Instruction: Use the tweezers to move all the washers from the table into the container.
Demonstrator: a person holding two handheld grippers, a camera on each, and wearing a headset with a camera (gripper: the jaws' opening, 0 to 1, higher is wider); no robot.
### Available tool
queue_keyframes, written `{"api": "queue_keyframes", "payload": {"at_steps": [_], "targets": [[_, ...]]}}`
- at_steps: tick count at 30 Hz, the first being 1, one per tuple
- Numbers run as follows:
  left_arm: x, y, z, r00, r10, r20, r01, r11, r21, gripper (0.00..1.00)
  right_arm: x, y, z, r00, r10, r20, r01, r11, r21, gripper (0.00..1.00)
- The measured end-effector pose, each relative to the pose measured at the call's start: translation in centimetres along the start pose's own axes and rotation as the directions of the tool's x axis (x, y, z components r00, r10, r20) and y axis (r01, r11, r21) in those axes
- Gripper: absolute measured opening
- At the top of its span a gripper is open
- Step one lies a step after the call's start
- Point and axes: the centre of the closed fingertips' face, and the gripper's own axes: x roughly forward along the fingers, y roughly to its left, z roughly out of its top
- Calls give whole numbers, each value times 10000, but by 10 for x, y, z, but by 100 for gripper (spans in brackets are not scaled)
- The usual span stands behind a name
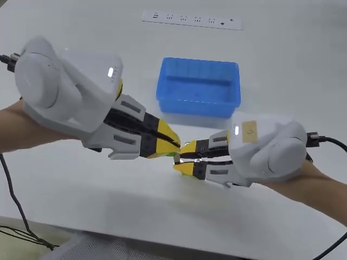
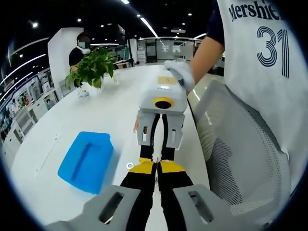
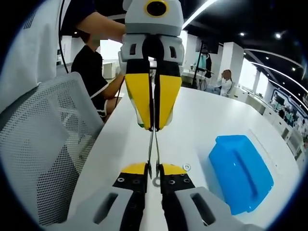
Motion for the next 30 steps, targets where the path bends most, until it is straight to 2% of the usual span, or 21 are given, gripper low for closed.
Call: {"api": "queue_keyframes", "payload": {"at_steps": [6, 18, 30], "targets": [[4, 0, -1, 10000, -55, -25, 55, 9999, 119, 6, 1, -1, -7, 9996, -48, -275, 49, 10000, 41, 11], [13, 1, -5, 9998, -134, -165, 137, 9997, 220, 6, 3, -3, -16, 9995, 33, -310, -22, 9994, 336, 12], [13, 6, -7, 9998, -207, -57, 205, 9992, -342, 6, 7, -3, -18, 9994, 121, -326, -102, 9982, 597, 12]]}}
